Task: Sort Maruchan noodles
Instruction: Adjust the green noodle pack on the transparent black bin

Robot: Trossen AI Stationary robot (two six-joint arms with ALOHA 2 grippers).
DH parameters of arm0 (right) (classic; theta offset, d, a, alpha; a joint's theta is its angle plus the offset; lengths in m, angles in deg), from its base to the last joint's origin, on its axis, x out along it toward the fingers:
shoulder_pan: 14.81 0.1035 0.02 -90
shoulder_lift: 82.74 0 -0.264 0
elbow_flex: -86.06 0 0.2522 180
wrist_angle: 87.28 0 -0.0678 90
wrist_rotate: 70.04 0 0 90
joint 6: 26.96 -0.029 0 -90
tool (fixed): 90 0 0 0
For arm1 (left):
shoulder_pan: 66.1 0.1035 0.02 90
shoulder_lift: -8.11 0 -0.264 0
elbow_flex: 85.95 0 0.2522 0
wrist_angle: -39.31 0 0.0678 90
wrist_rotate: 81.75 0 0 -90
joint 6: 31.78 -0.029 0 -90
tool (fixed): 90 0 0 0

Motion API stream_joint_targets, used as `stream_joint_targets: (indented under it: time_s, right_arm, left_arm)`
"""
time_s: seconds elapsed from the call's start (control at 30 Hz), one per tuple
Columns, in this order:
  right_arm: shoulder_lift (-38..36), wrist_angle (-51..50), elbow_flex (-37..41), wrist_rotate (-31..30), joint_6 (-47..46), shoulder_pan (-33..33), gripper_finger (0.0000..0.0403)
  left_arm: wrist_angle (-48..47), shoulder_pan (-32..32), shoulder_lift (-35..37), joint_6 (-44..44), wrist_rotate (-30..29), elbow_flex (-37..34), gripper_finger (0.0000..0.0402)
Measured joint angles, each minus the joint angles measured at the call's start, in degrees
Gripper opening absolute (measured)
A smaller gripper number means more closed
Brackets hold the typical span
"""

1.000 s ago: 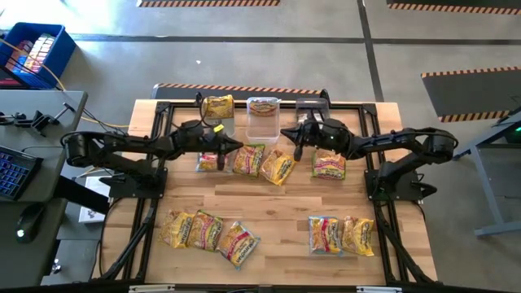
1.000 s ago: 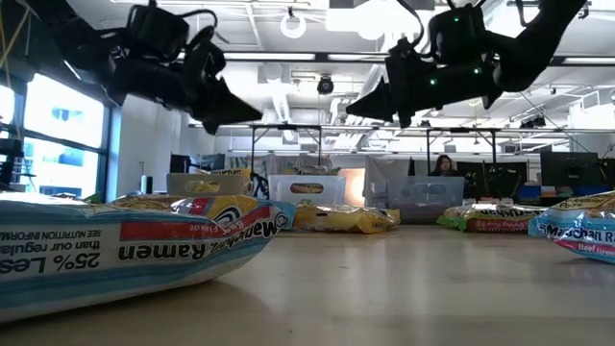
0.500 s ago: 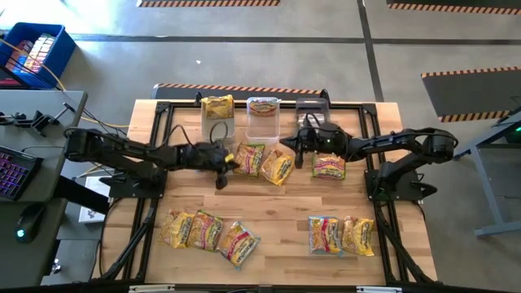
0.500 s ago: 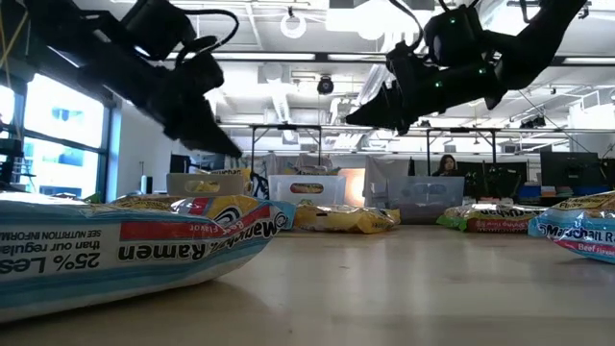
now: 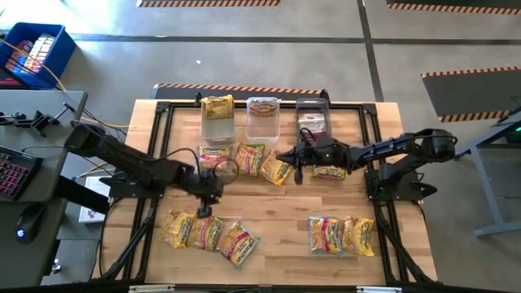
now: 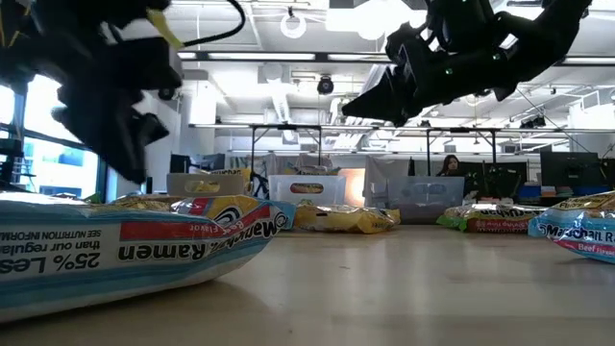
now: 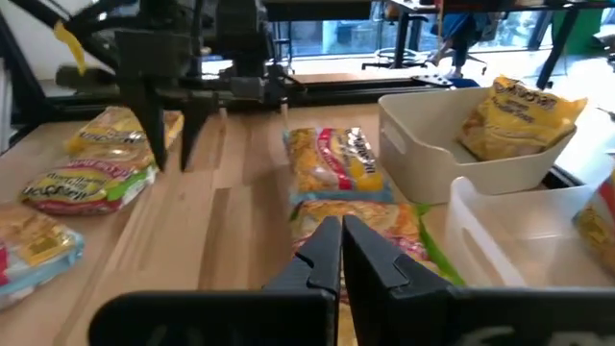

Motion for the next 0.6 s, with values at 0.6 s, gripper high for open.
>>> stream_joint_targets:
  time_s: [0.6]
  right_arm:
    - [0.0, -2.4, 0.0, -5.4, -0.4, 6.1, 0.0000]
  left_arm:
    - [2.6, -7.6, -0.3, 8.6, 1.8, 0.0, 0.0154]
